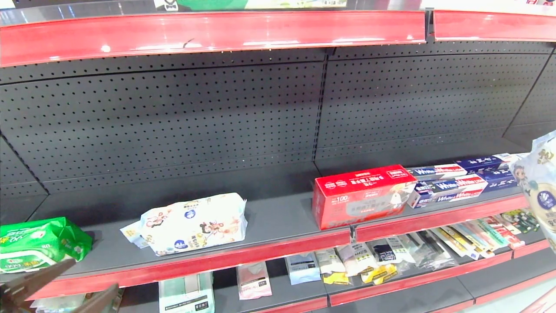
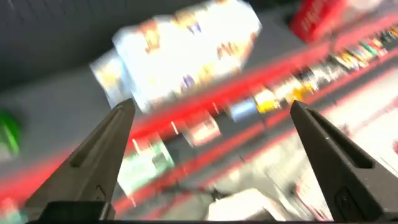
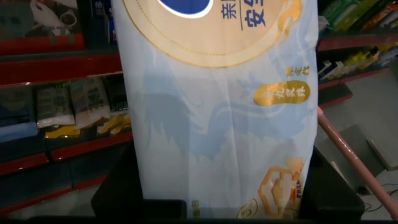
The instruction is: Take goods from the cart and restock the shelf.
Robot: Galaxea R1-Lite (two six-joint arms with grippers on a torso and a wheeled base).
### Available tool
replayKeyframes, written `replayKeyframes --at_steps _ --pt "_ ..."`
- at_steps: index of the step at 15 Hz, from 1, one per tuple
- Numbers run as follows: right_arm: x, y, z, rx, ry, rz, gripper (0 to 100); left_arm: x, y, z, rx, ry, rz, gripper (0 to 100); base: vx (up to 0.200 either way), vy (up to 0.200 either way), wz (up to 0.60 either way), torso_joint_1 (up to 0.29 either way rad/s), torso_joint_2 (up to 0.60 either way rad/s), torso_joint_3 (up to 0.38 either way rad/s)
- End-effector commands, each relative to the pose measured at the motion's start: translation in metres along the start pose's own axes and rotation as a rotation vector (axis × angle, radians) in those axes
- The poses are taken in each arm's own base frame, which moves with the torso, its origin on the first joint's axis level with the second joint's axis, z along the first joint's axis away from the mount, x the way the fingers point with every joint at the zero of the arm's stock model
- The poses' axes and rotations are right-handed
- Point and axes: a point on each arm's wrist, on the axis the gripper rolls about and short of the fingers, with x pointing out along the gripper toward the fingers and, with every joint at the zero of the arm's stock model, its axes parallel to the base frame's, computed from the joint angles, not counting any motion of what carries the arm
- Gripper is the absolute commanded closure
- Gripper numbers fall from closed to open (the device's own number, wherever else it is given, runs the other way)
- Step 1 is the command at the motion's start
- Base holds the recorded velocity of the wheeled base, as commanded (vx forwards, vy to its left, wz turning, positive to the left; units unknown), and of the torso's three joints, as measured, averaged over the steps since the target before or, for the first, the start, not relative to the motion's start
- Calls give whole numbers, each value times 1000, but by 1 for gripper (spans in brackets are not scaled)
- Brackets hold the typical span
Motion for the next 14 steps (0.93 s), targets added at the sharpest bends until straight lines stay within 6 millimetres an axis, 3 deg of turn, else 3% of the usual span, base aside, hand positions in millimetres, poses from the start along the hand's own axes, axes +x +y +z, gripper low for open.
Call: replayKeyframes --at_steps 1,3,14 --pt "-4 -1 1 2 -25 -4 100 -58 -38 -16 62 -98 6 0 0 0 0 0 0 0" --pt "-12 -1 -3 12 -56 -8 100 -73 -48 -30 95 -152 36 0 0 0 0 0 0 0" --pt "-23 2 -11 66 -110 21 100 -67 -34 -56 34 -112 594 0 0 0 0 0 0 0"
